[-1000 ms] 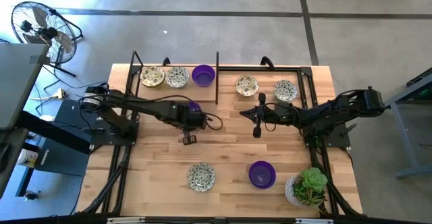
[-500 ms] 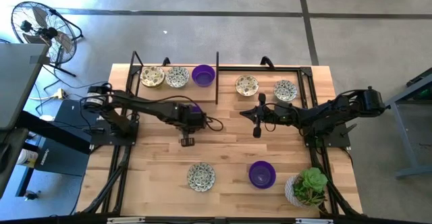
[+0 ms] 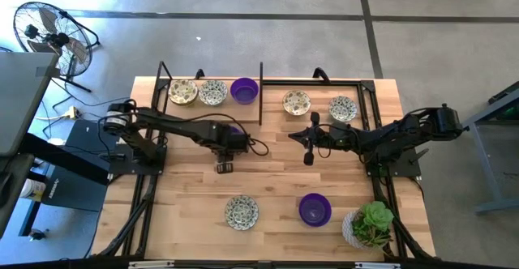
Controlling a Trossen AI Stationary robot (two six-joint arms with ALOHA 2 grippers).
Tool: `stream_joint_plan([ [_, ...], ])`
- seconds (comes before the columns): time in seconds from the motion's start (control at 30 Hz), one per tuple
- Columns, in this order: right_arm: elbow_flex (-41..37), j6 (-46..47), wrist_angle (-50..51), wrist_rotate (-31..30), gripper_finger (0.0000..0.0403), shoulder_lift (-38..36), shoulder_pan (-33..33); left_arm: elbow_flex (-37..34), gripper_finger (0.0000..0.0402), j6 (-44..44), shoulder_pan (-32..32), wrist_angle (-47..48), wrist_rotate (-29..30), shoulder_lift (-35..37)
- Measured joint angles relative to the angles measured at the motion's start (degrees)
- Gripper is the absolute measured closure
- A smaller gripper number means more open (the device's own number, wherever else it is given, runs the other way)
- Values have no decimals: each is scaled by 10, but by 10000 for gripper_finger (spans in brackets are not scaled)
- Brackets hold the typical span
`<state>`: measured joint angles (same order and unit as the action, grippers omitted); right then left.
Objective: Pick & Place Mini bowls
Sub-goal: Stack the left violet bowl on top of the other violet bowl on the shelf
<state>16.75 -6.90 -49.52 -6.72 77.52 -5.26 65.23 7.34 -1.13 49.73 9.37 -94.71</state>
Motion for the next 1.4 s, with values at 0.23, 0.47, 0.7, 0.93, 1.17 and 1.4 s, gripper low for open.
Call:
stream_joint_plan([
  [0.23,0,0,3,0,403,0,0,20,249,46,0,72,4,16],
  [0.47,0,0,4,0,402,0,0,-42,284,151,0,47,55,99],
  [0.7,0,0,6,0,403,0,0,-164,329,227,0,-55,49,222],
  [0.93,0,0,3,-3,402,1,0,-261,376,333,9,-159,62,290],
  [1.17,0,-1,-2,-5,403,3,0,-261,386,341,15,-195,52,297],
  [1.4,0,-2,-9,-5,403,3,0,-242,310,167,15,-207,-4,289],
])
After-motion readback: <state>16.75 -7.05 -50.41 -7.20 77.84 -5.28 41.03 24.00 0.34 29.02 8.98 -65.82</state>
